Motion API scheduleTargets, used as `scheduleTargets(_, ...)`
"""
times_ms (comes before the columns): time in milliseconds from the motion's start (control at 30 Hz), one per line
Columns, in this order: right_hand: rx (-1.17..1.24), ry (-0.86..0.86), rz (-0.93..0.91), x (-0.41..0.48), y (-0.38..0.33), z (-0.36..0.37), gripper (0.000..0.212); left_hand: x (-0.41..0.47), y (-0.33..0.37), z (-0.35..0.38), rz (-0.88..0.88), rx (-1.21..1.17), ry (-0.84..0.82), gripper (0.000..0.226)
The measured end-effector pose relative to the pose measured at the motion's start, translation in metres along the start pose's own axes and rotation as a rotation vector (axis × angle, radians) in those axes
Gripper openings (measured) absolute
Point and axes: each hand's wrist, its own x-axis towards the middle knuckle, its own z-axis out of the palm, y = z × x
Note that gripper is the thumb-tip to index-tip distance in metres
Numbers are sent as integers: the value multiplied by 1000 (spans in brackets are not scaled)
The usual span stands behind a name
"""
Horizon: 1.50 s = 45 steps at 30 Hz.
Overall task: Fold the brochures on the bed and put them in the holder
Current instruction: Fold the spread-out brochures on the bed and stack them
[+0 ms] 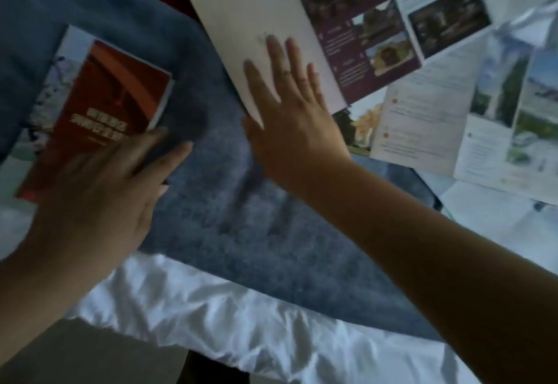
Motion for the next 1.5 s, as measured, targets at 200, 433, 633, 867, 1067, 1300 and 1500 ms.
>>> scheduleTargets(200,-80,-108,295,-22,108,-18,72,76,97,0,27,21,35,57)
scheduleTargets(433,-167,-19,326,-78,117,-5,64,138,171,18,-81,0,-25,58)
scheduleTargets(633,-75,-85,256,-122,74,9,69,140,192,43,-233,-59,-52,61)
scheduleTargets(867,60,-63,85,-144,81,-5,53,134,175,65,-215,-7,13,87)
scheduleTargets(1067,-3,163,309,-135,156,-10,59,117,145,67,-40,-19,18,94)
scheduleTargets(1300,-15,-58,472,-173,162,21,62,82,125,60,-28,-119,13,83)
scheduleTargets(1500,6,-188,542,-224,90,39,67,37,127,60,-247,-248,165,84)
